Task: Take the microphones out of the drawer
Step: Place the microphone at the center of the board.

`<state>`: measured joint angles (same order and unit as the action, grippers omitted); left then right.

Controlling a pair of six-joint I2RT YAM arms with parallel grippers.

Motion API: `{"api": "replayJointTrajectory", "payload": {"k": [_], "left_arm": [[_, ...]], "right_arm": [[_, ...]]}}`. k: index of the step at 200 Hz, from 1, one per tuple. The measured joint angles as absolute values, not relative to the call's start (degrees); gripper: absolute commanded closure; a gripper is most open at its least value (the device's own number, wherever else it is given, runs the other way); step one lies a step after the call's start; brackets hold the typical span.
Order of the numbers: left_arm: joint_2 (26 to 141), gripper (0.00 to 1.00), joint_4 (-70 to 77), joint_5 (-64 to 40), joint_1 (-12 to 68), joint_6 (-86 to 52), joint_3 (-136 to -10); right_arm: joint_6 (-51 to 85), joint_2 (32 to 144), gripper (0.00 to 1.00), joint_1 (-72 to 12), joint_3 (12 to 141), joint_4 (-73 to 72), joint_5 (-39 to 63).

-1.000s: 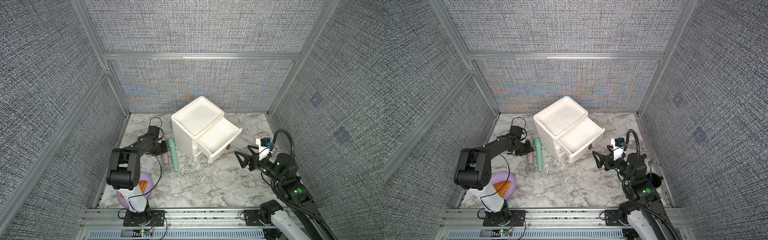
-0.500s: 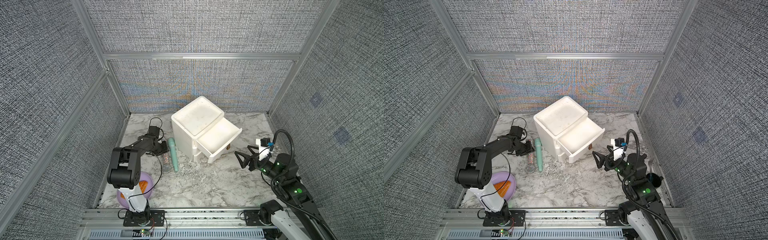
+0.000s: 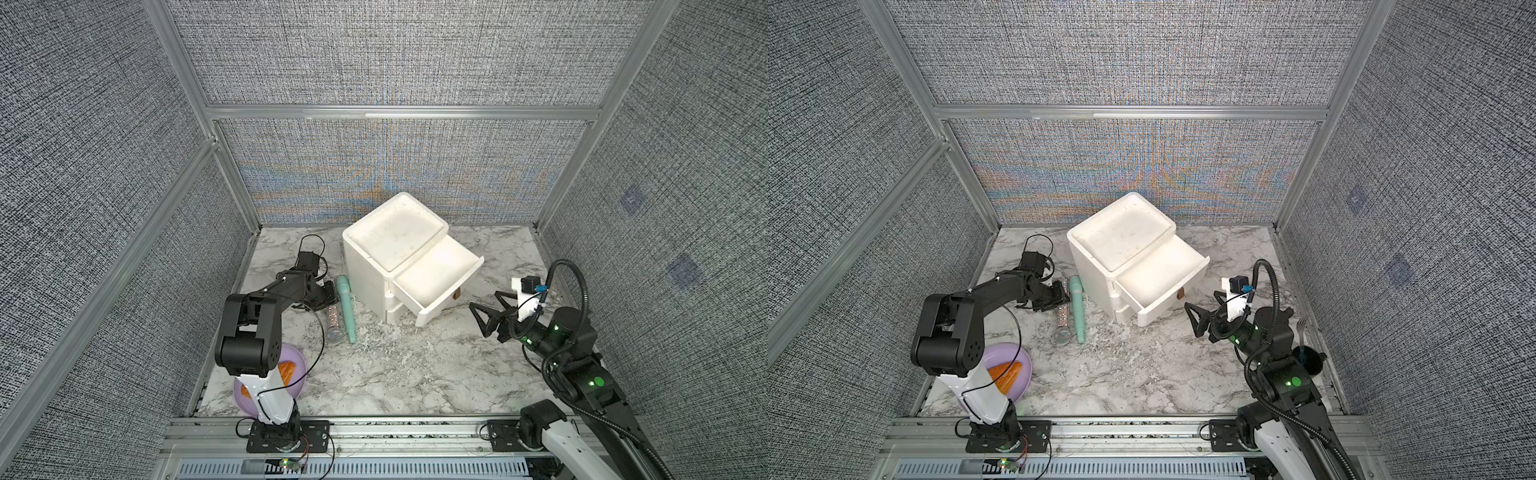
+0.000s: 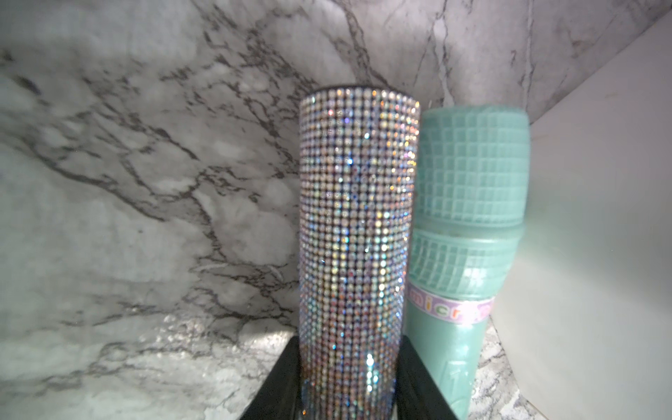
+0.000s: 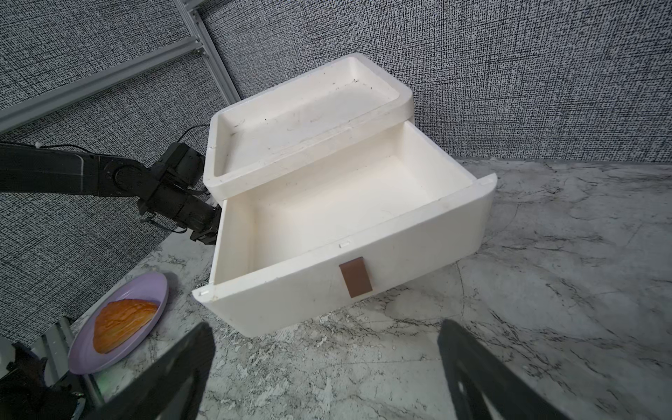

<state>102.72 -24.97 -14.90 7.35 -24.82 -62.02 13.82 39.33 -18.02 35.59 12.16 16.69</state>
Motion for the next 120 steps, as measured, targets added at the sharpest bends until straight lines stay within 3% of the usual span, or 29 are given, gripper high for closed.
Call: {"api": "replayJointTrajectory", "payload": {"k": [120], "left_arm": [[102.41,0.59,-25.89,-13.91,7.35,-24.88,-62.65]], "right_arm": [[13.78,40.21,0.02,-18.06,35.94,11.77,16.78]]}}
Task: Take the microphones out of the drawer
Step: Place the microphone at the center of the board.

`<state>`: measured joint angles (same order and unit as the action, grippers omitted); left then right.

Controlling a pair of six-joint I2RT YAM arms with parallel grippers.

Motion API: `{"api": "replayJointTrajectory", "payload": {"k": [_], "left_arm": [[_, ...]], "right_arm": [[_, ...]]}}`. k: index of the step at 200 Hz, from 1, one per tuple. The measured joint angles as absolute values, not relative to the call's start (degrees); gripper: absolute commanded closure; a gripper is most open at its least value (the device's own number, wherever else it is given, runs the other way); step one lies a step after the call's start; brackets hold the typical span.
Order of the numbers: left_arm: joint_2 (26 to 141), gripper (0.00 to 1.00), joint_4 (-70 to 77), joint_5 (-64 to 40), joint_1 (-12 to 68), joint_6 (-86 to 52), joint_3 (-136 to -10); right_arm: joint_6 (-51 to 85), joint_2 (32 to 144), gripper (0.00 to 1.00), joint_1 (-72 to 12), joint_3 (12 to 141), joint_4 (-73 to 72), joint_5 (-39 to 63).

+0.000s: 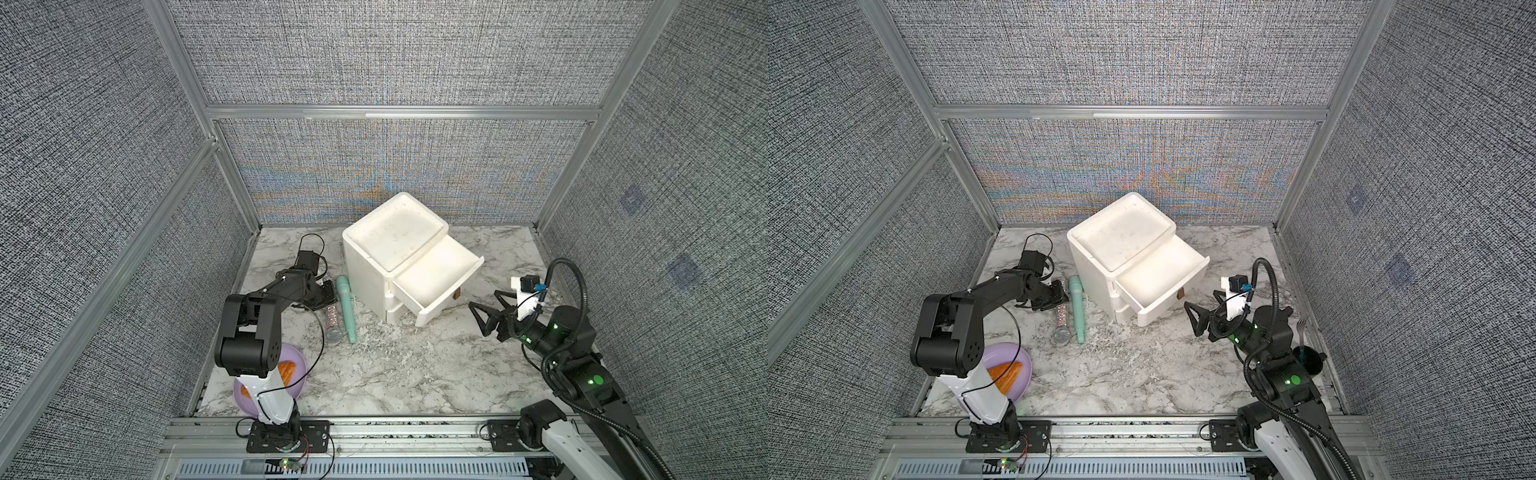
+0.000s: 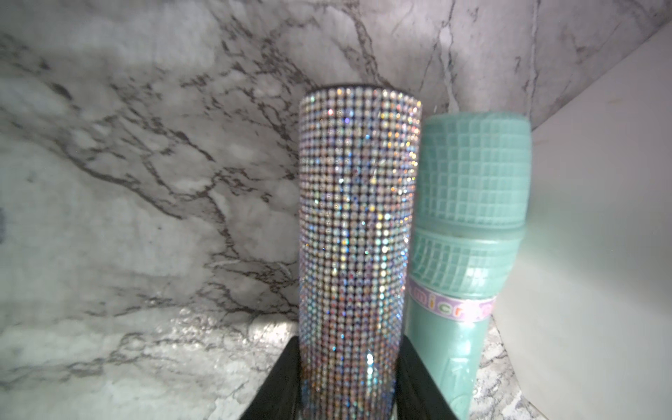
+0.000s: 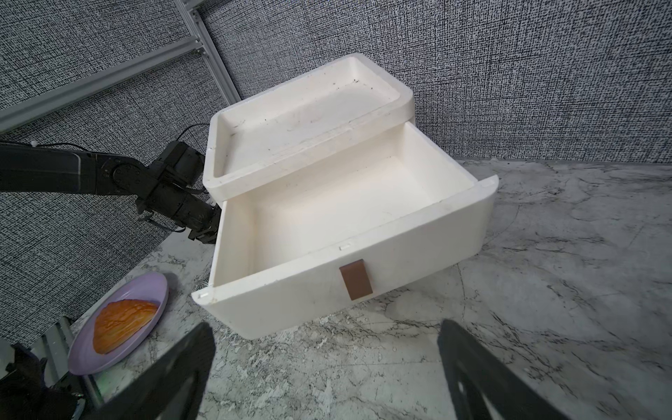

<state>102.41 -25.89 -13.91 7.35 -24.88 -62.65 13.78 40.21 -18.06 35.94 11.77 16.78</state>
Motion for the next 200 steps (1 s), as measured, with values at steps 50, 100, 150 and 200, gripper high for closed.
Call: {"api": "replayJointTrajectory", "payload": {"k": [50,100,150,200], "left_arm": [[101.89,0.50,-25.89,-14.11,7.35,-24.88,-62.72],[101.62,0.43,-25.89,-14.70,7.35,-24.88,-62.72],[100.20,0.33,-25.89,-15.64,7.35,-24.93,-62.72],[96.40,0.13,-27.66,-16.01,7.35,-25.06,-63.64]], "right_arm": [[13.78,40.99,0.02,-18.15,36.01,11.75,16.88],[13.85,40.60,0.02,-18.26,36.01,11.79,16.86],[14.17,40.58,0.02,-18.35,35.86,11.81,16.71],[14.20,40.60,0.02,-18.35,35.57,11.84,16.71]]}}
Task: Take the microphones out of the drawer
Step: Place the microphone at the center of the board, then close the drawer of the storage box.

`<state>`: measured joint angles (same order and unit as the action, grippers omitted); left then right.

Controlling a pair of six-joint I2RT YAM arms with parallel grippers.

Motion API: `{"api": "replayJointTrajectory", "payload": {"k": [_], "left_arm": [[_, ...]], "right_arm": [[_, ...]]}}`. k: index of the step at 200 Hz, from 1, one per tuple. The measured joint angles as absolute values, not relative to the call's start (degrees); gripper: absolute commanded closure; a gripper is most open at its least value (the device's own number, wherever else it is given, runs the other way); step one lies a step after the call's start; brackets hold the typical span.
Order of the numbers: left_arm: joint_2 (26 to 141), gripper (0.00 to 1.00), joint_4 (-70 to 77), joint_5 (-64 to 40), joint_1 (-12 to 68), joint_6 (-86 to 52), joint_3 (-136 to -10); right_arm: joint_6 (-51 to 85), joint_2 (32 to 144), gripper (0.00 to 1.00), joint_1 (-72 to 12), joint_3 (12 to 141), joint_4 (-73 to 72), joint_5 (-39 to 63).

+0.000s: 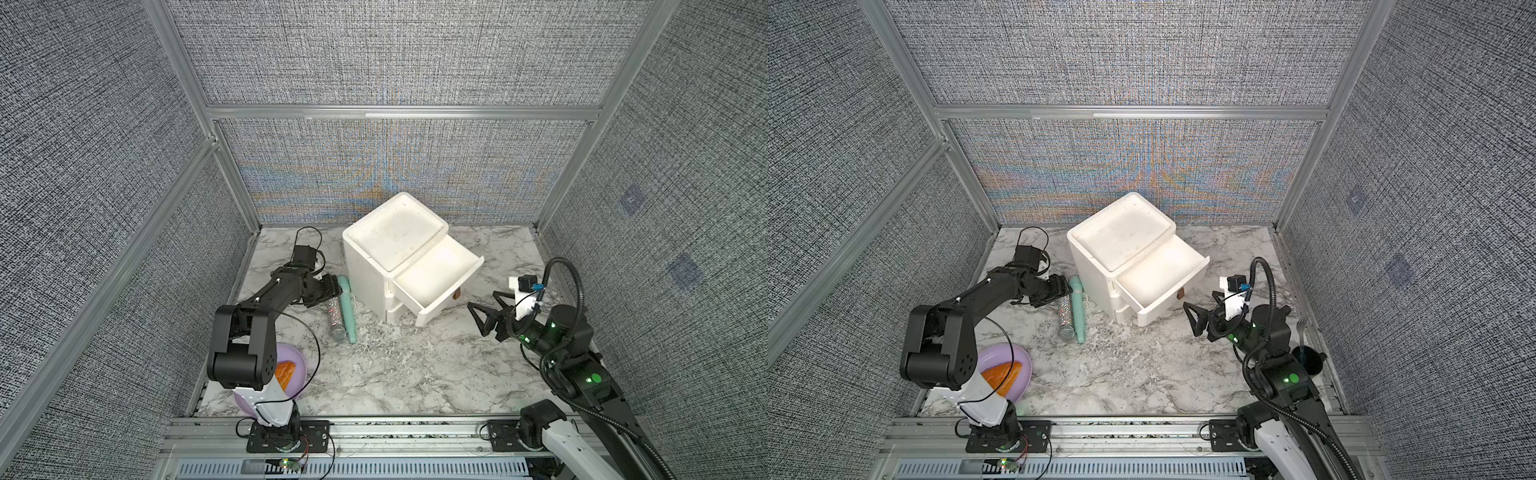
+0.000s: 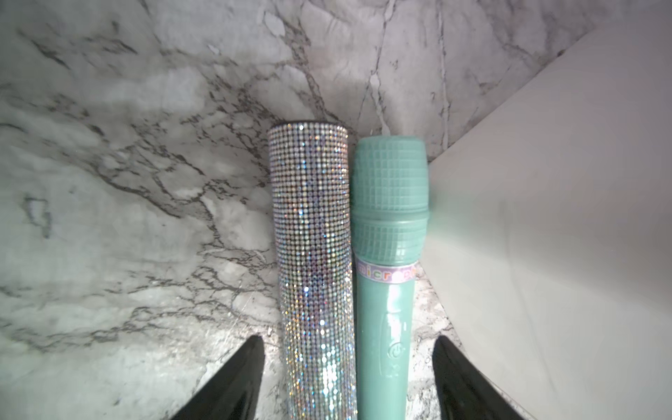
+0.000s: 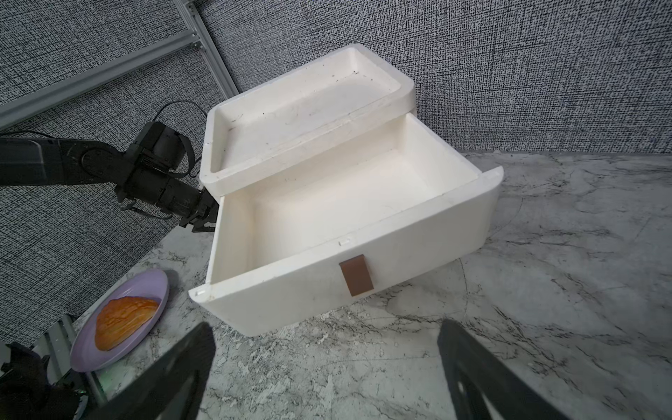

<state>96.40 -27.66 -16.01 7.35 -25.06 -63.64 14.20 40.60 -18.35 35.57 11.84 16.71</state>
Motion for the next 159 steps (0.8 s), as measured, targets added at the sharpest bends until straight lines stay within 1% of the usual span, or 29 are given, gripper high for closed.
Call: {"api": "replayJointTrajectory", "payload": {"k": [5,9,117,159], "left_arm": [[95.88,0.02,-27.99,-15.99,7.35,-25.06,-63.86],[95.53,0.00,-28.27,-15.92,7.35,-25.06,-64.01],[85.67,0.00,-40.07,-10.52,7.03,-21.80,-72.18],[85.14,0.00,-45.69,-10.55,6.98,-17.23,-79.48]], "right_arm": [[14.20,40.60,0.02,-18.35,35.53,11.81,16.71],[14.20,40.58,0.02,-18.37,35.48,11.81,16.71],[15.09,40.88,0.02,-18.85,34.09,10.92,16.95],[15.29,41.21,0.02,-19.16,34.06,10.92,16.95]]}}
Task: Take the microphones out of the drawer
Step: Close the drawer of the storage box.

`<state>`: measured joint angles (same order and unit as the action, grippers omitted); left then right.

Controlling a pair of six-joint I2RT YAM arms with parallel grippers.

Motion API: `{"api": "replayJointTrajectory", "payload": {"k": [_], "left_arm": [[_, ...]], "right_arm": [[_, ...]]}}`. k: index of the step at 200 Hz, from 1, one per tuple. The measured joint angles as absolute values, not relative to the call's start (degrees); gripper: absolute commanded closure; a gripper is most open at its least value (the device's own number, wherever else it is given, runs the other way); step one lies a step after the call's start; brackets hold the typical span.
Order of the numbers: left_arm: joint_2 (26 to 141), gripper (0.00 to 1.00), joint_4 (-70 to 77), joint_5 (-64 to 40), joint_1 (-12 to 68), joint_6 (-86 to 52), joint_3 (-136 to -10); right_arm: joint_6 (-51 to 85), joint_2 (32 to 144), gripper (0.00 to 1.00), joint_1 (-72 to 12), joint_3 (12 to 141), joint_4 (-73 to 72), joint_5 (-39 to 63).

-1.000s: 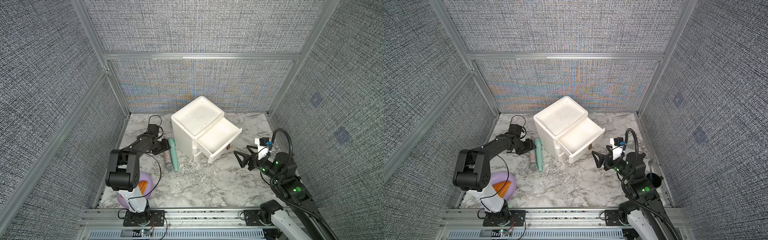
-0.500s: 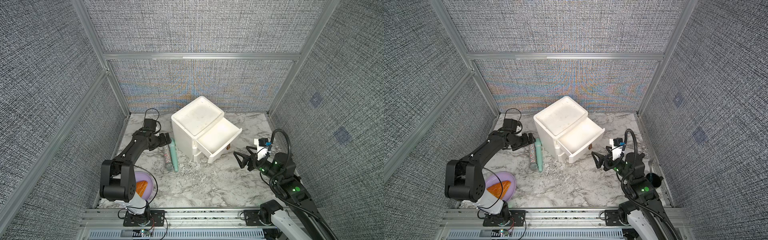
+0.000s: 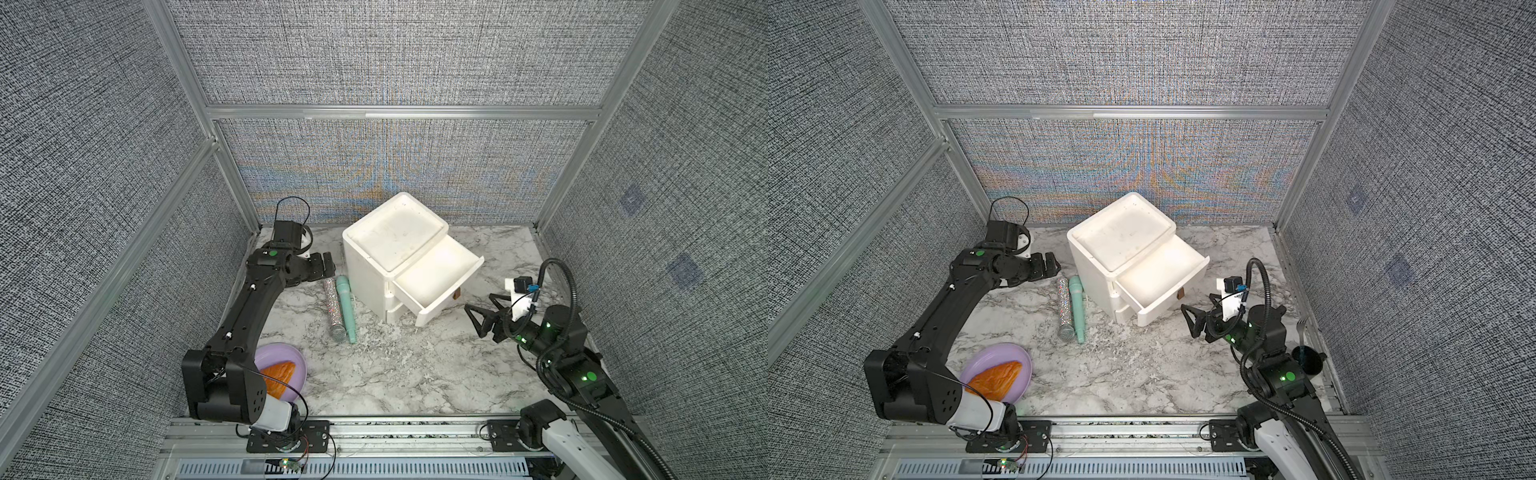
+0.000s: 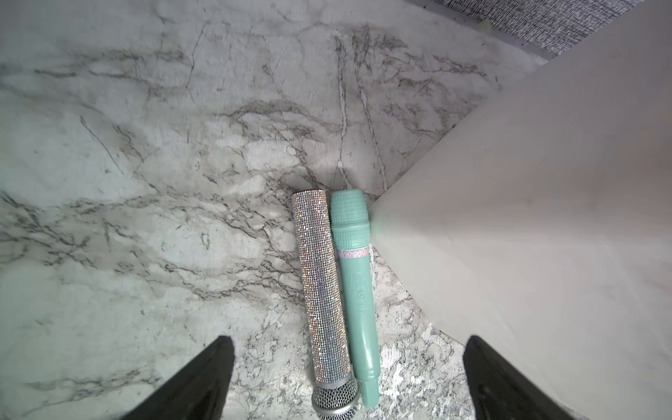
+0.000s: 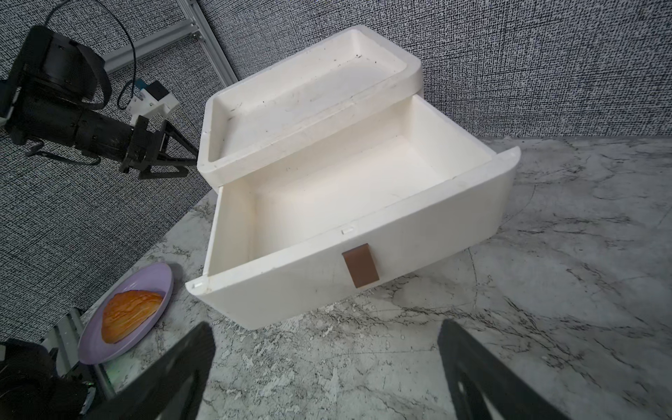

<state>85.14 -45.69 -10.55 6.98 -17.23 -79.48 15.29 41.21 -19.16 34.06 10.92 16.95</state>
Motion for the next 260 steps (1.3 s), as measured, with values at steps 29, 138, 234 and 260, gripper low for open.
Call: {"api": "replayJointTrajectory", "payload": {"k": [29,138,234,260], "left_arm": [[86.48,0.00,-49.12,-10.57,6.92,-13.63,-86.26],[93.25,0.00,-51.79,-23.59,7.11,-6.35,-103.63],[106.83,0.00,-54.98,-28.67,9.65,-6.04,-118.78],[109.12,0.00,-55.42,-28.67,10.87,-5.93,-121.51]], "right_arm": [[15.57,41.52,0.02,-19.49,33.93,10.79,16.93],[15.73,42.70,0.02,-19.90,33.63,10.52,15.40],[17.50,48.14,0.02,-19.92,34.46,11.42,9.67],[18.02,49.93,0.02,-19.88,35.42,12.12,7.49]]}}
